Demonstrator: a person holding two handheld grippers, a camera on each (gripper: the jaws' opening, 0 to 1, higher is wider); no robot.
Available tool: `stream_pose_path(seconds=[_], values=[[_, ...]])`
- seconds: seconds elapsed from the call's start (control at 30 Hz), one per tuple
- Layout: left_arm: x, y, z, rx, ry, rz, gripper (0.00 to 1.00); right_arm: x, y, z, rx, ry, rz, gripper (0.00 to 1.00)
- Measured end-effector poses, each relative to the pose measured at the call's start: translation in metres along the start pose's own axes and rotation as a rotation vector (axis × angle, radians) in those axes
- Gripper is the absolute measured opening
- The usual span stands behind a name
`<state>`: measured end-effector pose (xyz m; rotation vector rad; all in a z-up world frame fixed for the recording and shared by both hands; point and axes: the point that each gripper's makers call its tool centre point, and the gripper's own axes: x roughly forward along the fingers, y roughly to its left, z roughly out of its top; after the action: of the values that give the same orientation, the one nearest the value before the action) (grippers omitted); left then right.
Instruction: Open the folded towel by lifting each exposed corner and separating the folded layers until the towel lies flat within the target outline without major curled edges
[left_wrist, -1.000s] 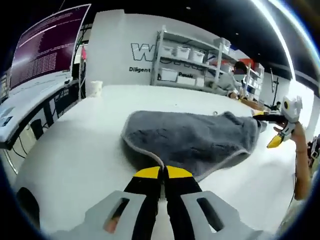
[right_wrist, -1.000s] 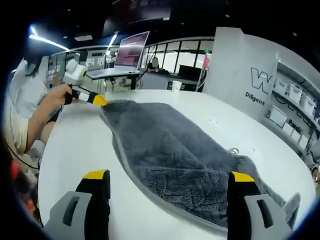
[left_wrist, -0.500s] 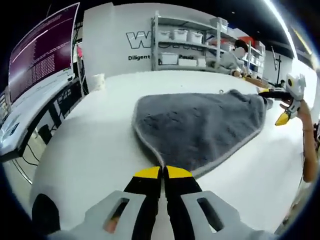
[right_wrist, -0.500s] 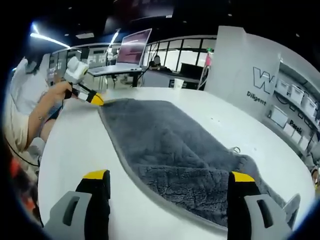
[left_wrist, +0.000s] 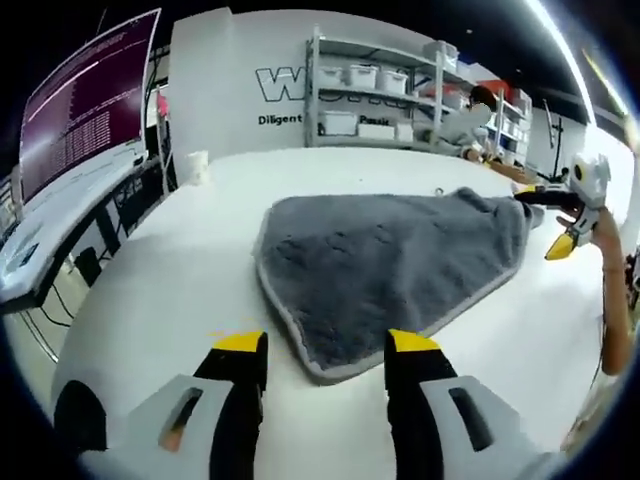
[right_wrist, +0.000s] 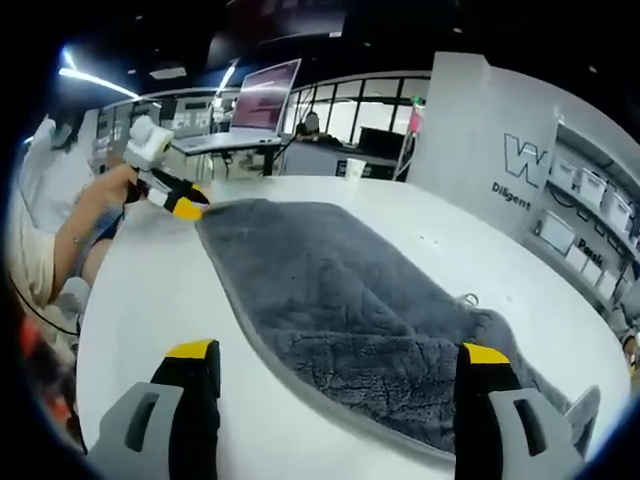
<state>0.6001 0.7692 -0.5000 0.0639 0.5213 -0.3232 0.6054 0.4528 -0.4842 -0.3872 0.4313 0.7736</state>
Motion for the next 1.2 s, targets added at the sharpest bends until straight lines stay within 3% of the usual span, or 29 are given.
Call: stream_pose_path(seconds=[0.1, 0.17, 0.43, 0.47, 0.53, 0.8, 0.97, 1.13, 1.2], values=[[-0.001, -0.009, 0.012, 0.026, -0.036, -0.015, 0.68, 0.000, 0.000, 0.000, 0.002, -0.002, 0.001, 0.98], [-0.003, -0.028, 0.026, -0.003, -0.086, -0.076, 0.75, 0.000, 0.000, 0.000, 0.003, -0.003, 0.000, 0.98], [0.000, -0.057, 0.058, -0.008, -0.152, -0.137, 0.94, -0.002, -0.001, 0.000, 0.006, -0.004, -0.002, 0.99], [0.004, -0.061, 0.068, 0.015, -0.186, -0.154, 0.96, -0.002, -0.001, 0.000, 0.007, -0.005, -0.002, 0.99], [0.010, -0.065, 0.074, 0.030, -0.191, -0.158, 0.99, -0.002, -0.001, 0.000, 0.006, -0.005, -0.002, 0.99], [0.040, -0.095, 0.103, 0.092, -0.213, -0.238, 1.00, -0.003, -0.004, -0.002, 0.018, -0.003, -0.009, 0.99], [0.071, -0.119, 0.109, 0.174, -0.173, -0.282, 1.00, -0.002, -0.005, -0.003, 0.018, 0.002, -0.013, 0.99], [0.095, -0.145, 0.123, 0.198, -0.224, -0.365, 1.00, 0.001, -0.010, -0.008, 0.035, 0.020, -0.019, 0.98], [0.100, -0.152, 0.121, 0.206, -0.232, -0.389, 1.00, 0.000, -0.011, -0.010, 0.040, 0.022, -0.024, 0.98]])
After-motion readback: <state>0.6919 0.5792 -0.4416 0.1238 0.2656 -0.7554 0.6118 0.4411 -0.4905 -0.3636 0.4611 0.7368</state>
